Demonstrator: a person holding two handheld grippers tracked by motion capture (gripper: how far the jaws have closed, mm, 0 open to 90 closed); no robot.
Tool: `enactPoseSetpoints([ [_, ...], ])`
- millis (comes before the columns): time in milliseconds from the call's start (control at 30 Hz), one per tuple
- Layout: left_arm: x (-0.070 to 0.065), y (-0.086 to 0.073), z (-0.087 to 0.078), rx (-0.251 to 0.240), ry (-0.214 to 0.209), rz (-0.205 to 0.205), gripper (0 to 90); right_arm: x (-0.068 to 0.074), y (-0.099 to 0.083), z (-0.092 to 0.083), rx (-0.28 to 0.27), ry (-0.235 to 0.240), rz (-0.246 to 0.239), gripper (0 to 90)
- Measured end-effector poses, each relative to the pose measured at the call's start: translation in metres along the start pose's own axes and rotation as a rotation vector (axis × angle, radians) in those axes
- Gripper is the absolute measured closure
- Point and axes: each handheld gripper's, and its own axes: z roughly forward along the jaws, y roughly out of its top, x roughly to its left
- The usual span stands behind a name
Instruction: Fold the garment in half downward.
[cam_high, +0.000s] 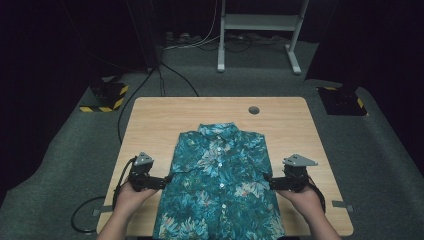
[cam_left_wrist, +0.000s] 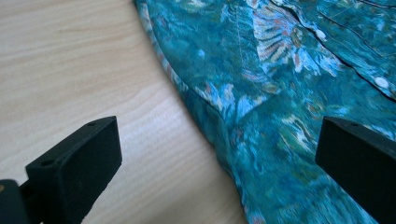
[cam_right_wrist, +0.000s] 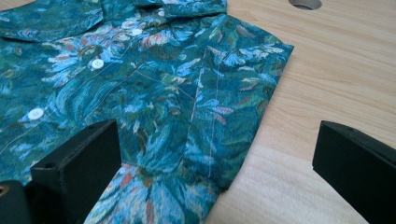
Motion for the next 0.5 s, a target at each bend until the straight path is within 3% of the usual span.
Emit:
enactPoseSetpoints([
  [167,0.004,0.009,0.009,0.01,-0.002,0.01,0.9,-0.004,0.005,0.008,0.006,0.004,0.018,0.9],
  [500,0.015,0.029,0.031,0.009,-0.01,-0.022,1.9,-0.013,0.019,0.03,0.007,-0.016,0.012,0.9],
])
